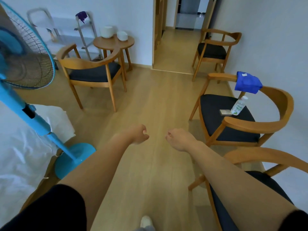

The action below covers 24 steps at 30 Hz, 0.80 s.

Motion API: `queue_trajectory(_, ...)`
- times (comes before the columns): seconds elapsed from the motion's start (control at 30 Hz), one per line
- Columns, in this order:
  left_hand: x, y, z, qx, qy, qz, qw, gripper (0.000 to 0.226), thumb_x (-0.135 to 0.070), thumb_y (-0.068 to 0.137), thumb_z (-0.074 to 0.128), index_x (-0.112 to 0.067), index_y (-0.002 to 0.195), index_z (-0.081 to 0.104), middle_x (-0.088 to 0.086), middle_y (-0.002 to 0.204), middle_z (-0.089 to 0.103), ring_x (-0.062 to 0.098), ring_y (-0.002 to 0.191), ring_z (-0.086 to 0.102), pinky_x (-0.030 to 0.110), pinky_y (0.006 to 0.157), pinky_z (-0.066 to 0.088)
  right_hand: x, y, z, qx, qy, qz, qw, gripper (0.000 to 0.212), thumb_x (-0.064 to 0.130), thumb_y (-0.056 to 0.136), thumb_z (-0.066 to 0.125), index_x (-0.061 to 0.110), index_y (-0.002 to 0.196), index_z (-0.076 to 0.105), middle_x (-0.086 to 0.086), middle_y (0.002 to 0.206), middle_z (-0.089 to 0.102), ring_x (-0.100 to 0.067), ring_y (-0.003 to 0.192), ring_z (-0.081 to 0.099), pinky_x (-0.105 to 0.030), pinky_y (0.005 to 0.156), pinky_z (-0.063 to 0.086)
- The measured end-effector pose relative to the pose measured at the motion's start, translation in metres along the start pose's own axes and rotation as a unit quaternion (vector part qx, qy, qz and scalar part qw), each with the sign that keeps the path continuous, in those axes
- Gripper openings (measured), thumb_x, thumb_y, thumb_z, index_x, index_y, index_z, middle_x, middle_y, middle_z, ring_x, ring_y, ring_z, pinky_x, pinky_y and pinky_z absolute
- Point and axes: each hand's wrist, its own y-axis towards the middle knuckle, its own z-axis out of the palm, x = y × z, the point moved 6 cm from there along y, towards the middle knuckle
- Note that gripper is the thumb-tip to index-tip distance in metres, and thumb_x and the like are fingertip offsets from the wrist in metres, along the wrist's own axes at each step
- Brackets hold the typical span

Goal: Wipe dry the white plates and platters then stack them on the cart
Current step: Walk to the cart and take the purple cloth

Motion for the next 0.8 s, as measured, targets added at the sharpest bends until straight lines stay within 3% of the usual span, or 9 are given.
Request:
queue_trajectory(0.13, 0.016, 0.043, -0.033, -0.01, -0.021, 0.003, 1.0, 0.036, -0.027, 0.093, 0.05, -0.007, 0.123, 0.056, 0.013, 0.125, 0.058, 0.03, 0.115, 0.052, 0.031, 0.091, 0.043, 0.004, 0.048, -0.021, -0.011, 0.026, 0.009, 1.0, 0.038, 0.03, 0.1, 0.032, 0.006, 0.116, 0.056, -0.015, 0.118, 0.06, -0.031, 0.105, 0.055, -0.041, 0.089, 0.047)
queue_trajectory(0.4, 0.041, 0.126, -0.07, -0.016, -0.037, -0.007, 0.999, 0.035, -0.029, 0.093, 0.05, -0.008, 0.121, 0.057, 0.012, 0.124, 0.059, 0.029, 0.114, 0.053, 0.033, 0.093, 0.045, 0.001, 0.148, -0.06, -0.044, 0.037, -0.007, 0.998, 0.042, 0.03, 0.102, 0.029, 0.001, 0.107, 0.058, -0.022, 0.118, 0.059, -0.033, 0.107, 0.055, -0.033, 0.078, 0.039)
queue_trajectory(0.8, 0.039, 0.337, -0.153, 0.022, -0.037, -0.045, 0.998, 0.037, -0.032, 0.096, 0.046, -0.011, 0.125, 0.055, 0.01, 0.124, 0.058, 0.028, 0.113, 0.054, 0.035, 0.093, 0.046, -0.067, 0.37, -0.145, -0.021, 0.047, -0.03, 0.998, 0.04, 0.028, 0.102, 0.03, -0.001, 0.108, 0.057, -0.023, 0.118, 0.059, -0.034, 0.107, 0.055, -0.035, 0.082, 0.04)
